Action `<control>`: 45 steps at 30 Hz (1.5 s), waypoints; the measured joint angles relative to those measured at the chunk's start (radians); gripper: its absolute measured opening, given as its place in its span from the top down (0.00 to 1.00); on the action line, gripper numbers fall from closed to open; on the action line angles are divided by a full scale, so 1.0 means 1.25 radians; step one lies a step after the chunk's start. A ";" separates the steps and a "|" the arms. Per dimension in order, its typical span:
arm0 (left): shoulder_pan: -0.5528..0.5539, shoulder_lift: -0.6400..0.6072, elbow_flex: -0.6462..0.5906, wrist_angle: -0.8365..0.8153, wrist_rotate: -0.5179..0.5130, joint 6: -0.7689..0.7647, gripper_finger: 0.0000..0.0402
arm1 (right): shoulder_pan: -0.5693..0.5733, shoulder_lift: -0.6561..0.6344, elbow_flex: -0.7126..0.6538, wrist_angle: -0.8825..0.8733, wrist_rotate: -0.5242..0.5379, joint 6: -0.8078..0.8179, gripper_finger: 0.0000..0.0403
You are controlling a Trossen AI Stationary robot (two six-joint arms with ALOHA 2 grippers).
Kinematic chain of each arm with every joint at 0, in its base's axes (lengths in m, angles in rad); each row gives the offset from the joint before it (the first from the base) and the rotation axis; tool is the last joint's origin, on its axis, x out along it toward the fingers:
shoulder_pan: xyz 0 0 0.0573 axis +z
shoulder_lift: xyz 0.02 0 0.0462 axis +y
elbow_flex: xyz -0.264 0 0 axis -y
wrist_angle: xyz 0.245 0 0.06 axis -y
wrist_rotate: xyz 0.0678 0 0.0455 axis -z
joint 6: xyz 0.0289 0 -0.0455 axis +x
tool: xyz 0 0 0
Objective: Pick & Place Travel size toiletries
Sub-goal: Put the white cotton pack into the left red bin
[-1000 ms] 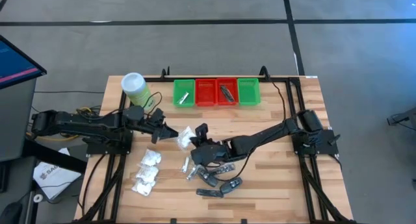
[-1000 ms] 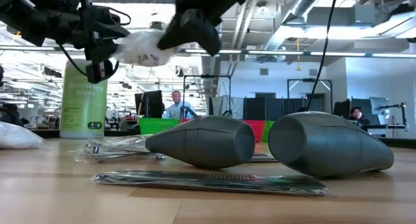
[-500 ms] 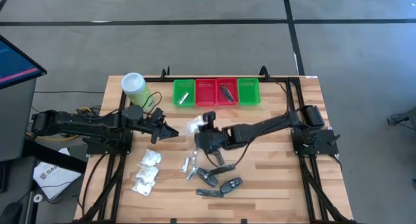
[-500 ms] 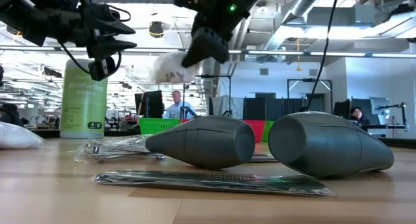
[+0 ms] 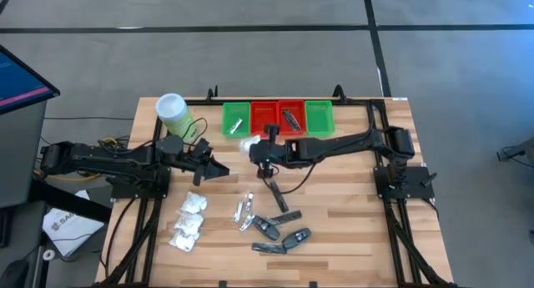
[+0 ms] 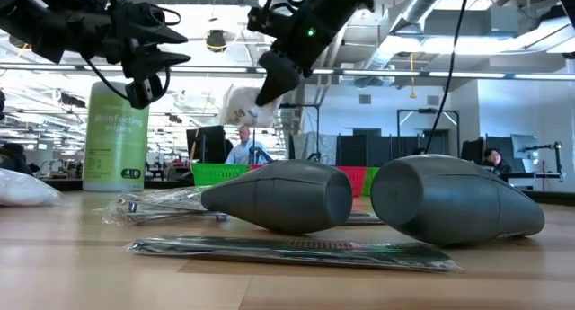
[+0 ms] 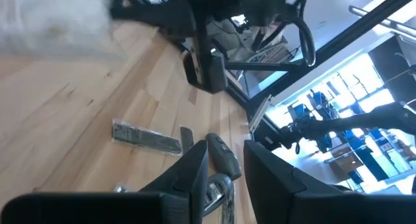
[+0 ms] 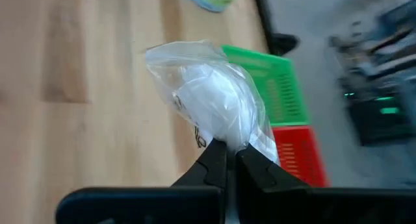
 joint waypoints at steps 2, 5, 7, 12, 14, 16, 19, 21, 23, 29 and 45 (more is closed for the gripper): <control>0.000 0.000 0.000 0.002 0.000 0.000 0.77 | -0.012 -0.010 -0.001 -0.001 -0.049 0.018 1.00; 0.000 0.000 0.000 0.006 0.000 0.000 0.77 | -0.029 -0.035 0.000 0.018 -0.088 0.025 1.00; 0.000 0.000 0.000 0.008 0.000 0.000 0.77 | -0.041 -0.055 0.000 0.035 -0.119 0.023 1.00; 0.000 0.000 0.000 0.012 0.000 0.000 0.77 | -0.075 -0.113 -0.025 0.081 -0.293 0.060 1.00; 0.000 0.000 0.000 0.016 0.000 0.000 0.77 | -0.085 -0.141 -0.078 0.146 -0.357 0.076 1.00; 0.000 0.000 0.000 0.019 0.000 0.001 0.77 | -0.098 -0.174 -0.145 0.215 -0.387 0.094 1.00; 0.000 0.000 0.000 0.024 0.000 0.014 0.77 | -0.125 -0.219 -0.249 0.352 -0.417 0.144 1.00; 0.000 0.000 0.000 0.027 0.000 0.021 0.77 | -0.147 -0.239 -0.316 0.459 -0.441 0.188 1.00; 0.000 0.000 0.000 0.030 -0.011 0.022 0.77 | -0.172 -0.245 -0.371 0.554 -0.462 0.242 1.00; 0.000 0.000 -0.001 0.042 -0.058 0.049 0.77 | -0.247 -0.194 -0.444 0.711 -0.514 0.378 1.00; 0.000 0.000 -0.004 0.053 -0.095 0.070 0.77 | -0.385 0.059 -0.446 1.039 -0.593 0.591 1.00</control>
